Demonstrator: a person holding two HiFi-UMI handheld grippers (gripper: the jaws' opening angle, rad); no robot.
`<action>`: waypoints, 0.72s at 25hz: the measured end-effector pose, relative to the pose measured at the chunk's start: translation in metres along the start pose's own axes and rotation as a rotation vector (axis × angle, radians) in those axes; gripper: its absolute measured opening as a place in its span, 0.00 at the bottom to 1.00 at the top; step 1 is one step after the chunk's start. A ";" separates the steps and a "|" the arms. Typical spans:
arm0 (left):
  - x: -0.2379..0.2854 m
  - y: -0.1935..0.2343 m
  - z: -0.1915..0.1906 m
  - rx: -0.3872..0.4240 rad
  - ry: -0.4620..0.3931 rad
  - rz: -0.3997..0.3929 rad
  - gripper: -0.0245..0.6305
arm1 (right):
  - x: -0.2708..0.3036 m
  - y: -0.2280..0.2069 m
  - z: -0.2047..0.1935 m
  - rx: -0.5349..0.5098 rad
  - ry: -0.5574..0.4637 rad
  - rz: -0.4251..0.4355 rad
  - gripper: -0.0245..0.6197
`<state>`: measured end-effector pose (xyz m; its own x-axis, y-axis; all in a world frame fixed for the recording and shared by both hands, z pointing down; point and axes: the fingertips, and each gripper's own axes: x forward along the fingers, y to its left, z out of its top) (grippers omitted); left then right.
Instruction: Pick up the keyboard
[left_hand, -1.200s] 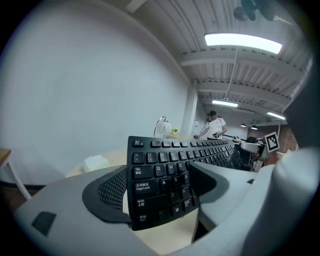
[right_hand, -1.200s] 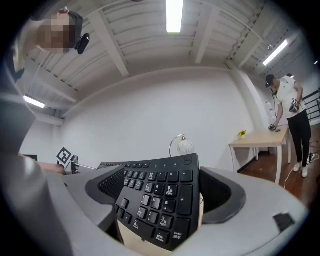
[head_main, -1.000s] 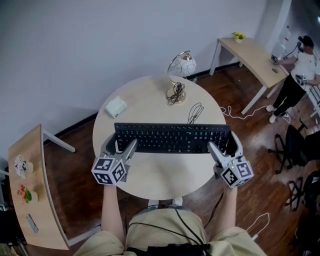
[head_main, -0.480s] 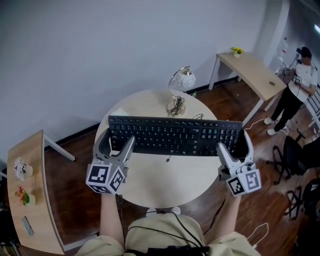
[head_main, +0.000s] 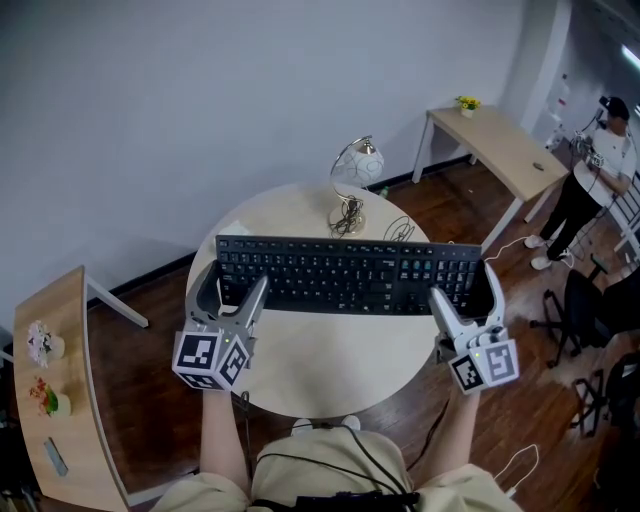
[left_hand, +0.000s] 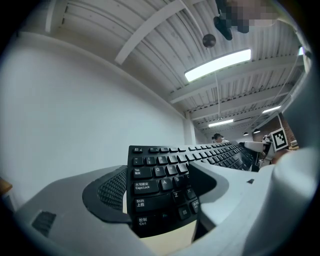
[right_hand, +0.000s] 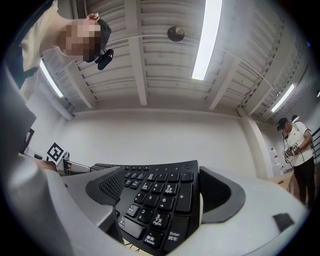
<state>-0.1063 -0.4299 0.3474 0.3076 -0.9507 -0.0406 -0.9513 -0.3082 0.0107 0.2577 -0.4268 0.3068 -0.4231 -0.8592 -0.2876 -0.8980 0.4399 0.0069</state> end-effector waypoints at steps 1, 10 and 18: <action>0.000 0.000 0.000 0.001 -0.002 0.000 0.61 | 0.000 0.000 0.000 0.000 0.001 0.000 0.77; 0.001 -0.001 -0.002 0.010 0.015 0.006 0.61 | 0.002 -0.004 -0.009 0.016 0.012 0.006 0.77; 0.001 -0.001 -0.002 0.018 0.021 0.013 0.61 | 0.004 -0.005 -0.011 0.026 0.020 0.012 0.77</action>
<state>-0.1049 -0.4305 0.3497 0.2950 -0.9553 -0.0193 -0.9555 -0.2949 -0.0067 0.2594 -0.4352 0.3165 -0.4365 -0.8587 -0.2686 -0.8894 0.4568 -0.0150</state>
